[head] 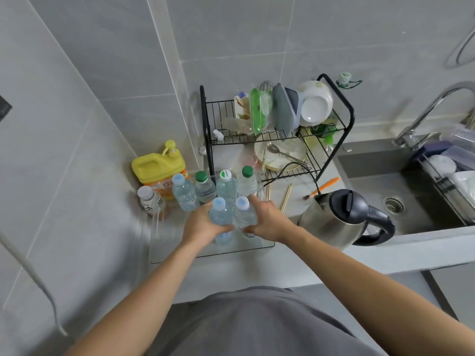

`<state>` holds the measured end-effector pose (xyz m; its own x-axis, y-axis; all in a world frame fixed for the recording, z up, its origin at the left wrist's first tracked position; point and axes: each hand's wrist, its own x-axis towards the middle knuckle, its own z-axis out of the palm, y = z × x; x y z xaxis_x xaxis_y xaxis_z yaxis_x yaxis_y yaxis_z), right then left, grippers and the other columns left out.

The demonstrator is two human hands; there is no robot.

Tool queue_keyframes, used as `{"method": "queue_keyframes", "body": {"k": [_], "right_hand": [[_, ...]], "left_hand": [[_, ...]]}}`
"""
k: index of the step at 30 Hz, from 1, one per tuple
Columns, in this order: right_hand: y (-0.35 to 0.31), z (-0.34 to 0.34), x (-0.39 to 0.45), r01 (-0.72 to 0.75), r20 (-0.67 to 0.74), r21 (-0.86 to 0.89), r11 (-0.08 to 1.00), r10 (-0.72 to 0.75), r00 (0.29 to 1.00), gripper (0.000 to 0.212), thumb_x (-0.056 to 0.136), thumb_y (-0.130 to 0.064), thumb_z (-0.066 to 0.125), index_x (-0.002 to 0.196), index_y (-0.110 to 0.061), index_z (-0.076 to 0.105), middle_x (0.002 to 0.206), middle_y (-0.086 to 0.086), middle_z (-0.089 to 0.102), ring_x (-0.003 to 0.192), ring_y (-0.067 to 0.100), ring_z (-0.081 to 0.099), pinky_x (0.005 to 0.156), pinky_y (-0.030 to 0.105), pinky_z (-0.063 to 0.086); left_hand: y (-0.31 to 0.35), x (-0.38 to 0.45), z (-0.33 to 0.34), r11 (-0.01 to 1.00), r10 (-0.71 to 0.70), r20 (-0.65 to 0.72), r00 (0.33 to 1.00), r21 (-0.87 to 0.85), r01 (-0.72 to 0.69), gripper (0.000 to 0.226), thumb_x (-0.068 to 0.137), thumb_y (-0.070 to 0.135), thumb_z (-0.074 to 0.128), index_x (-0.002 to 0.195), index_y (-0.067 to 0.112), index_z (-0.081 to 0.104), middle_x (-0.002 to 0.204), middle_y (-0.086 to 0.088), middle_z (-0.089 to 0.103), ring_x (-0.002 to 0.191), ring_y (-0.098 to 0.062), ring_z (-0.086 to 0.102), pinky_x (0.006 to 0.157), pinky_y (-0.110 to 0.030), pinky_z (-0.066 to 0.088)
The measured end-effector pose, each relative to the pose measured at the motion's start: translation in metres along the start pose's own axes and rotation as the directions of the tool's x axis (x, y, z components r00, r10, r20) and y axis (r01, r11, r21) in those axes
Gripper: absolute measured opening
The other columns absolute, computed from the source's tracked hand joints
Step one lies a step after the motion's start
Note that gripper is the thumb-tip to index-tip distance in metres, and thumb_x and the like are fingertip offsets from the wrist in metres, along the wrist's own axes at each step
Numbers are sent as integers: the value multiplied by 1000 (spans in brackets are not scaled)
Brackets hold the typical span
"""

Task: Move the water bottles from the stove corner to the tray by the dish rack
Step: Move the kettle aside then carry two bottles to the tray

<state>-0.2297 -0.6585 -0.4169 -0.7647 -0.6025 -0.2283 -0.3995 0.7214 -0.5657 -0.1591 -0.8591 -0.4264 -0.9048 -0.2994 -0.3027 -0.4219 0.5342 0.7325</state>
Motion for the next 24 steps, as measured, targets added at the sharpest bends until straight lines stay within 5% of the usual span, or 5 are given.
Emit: {"method": "queue_keyframes", "body": {"k": [6,13,18,24], "right_hand": [[8,13,7,94,-72,-191,977,-109,991,60,70,-43,85,115,-19,52,108,0,70,97,27,64,92,40,43],[14,-1,9,157,-174,-86,984,-170,970,63,72,-38,88,124,-17,59,123,2,62,112,24,56,96,39,50],[2,-28,14,168,-193,-195,966,-206,959,41,85,-50,80,108,-20,65,99,-6,56,81,20,55,67,31,40],[-12,-42,21,88,-134,-361,928,-145,980,45,93,-59,67,116,-20,65,98,6,73,92,31,68,76,39,54]], "left_hand": [[-9,3,3,999,39,-28,999,1,-38,66,47,51,92,108,37,69,95,17,78,92,-11,74,83,-39,62],[-2,0,-3,984,177,-57,983,43,-175,55,60,35,100,104,32,67,101,15,73,96,-14,68,87,-40,57],[3,8,-22,929,320,-32,947,206,-307,43,73,42,94,106,23,74,99,3,56,89,-16,59,77,-38,50],[16,11,-32,875,356,44,933,335,-349,36,78,48,89,88,28,61,71,5,62,67,-18,62,64,-38,49]]}}
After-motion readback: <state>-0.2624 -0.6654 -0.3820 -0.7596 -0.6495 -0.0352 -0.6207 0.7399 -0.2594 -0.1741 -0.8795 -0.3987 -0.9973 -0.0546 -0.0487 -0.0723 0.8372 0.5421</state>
